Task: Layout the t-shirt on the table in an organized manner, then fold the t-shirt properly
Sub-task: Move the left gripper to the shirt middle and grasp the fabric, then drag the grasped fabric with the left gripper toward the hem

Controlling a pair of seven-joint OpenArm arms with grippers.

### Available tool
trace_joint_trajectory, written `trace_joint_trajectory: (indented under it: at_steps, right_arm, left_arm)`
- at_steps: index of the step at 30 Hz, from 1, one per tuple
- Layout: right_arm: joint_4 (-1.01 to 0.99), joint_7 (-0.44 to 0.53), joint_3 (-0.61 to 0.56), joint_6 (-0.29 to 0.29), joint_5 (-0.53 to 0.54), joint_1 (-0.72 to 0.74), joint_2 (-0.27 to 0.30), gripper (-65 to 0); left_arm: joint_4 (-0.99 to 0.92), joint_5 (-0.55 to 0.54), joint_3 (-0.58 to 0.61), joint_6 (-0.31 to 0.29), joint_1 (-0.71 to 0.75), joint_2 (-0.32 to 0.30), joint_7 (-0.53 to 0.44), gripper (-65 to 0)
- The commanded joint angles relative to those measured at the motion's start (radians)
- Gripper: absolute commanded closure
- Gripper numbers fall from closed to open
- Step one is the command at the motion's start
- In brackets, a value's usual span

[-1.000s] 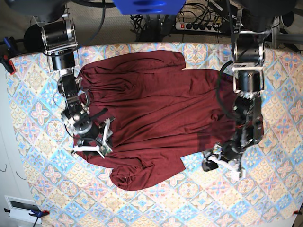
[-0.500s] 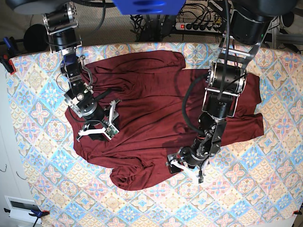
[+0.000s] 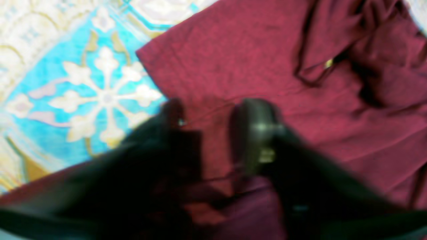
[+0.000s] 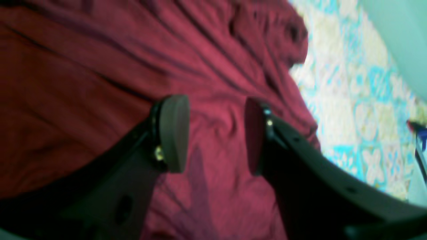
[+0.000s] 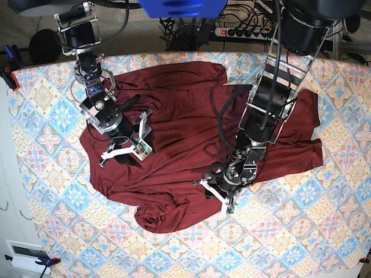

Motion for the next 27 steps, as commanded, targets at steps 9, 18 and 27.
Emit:
trace_joint_trajectory:
  at_steps: [9, 18, 27]
  right_arm:
    - [0.013, 0.02, 0.01, -0.005, 0.0, 0.017, 0.009, -17.0]
    - [0.013, 0.02, 0.04, -0.005, 0.0, 0.013, 0.011, -16.9]
    - [0.01, 0.02, 0.039, -0.005, 0.0, 0.016, 0.009, -17.0]
  left_arm:
    - [0.043, -0.005, 0.364, -0.005, 0.11, 0.107, 0.194, -2.5]
    - [0.316, -0.043, 0.292, 0.038, 0.245, 0.0, 0.272, 0.0]
    - [0.394, -0.075, -0.053, 0.06, 0.268, -0.09, 0.272, -2.3]
